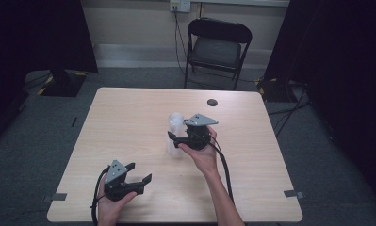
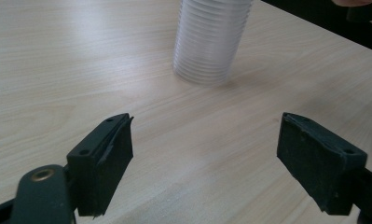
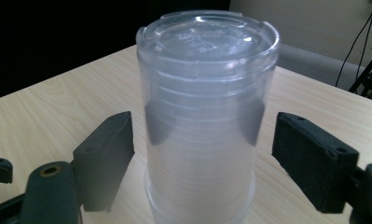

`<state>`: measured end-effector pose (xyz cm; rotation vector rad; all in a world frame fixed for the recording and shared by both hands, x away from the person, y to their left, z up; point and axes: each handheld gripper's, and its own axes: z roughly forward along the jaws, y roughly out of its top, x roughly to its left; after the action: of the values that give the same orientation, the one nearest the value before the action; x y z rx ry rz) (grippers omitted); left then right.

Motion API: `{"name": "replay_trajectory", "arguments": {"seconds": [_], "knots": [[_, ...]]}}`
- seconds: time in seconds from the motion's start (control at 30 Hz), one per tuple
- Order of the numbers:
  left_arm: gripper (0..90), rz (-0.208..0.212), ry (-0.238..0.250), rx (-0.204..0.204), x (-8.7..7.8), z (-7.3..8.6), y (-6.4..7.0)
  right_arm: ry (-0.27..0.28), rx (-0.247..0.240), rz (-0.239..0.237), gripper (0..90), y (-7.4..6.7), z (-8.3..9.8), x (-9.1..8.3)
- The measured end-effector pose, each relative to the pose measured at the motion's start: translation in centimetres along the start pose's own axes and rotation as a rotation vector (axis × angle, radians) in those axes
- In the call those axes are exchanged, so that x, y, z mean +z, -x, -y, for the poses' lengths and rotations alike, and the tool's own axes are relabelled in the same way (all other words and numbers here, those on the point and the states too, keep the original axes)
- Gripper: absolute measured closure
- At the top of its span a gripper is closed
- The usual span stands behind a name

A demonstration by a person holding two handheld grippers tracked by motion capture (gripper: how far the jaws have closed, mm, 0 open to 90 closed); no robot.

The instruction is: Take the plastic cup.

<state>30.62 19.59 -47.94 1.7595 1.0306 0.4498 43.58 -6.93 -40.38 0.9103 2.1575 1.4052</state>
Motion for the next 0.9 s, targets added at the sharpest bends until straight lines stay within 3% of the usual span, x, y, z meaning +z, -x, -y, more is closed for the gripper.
{"name": "replay_trajectory", "arguments": {"seconds": [0.53, 0.9], "knots": [[18.1, 0.001, 0.011, -0.024, 0.0, 0.2, -0.2, -0.008, 0.015, -0.027, 24.9, 0.2, 0.7, 2.5], [18.2, -0.006, 0.007, -0.023, -0.1, 0.1, -0.5, 0.006, 0.007, -0.032, 31.3, 0.4, 0.7, 2.6]]}}
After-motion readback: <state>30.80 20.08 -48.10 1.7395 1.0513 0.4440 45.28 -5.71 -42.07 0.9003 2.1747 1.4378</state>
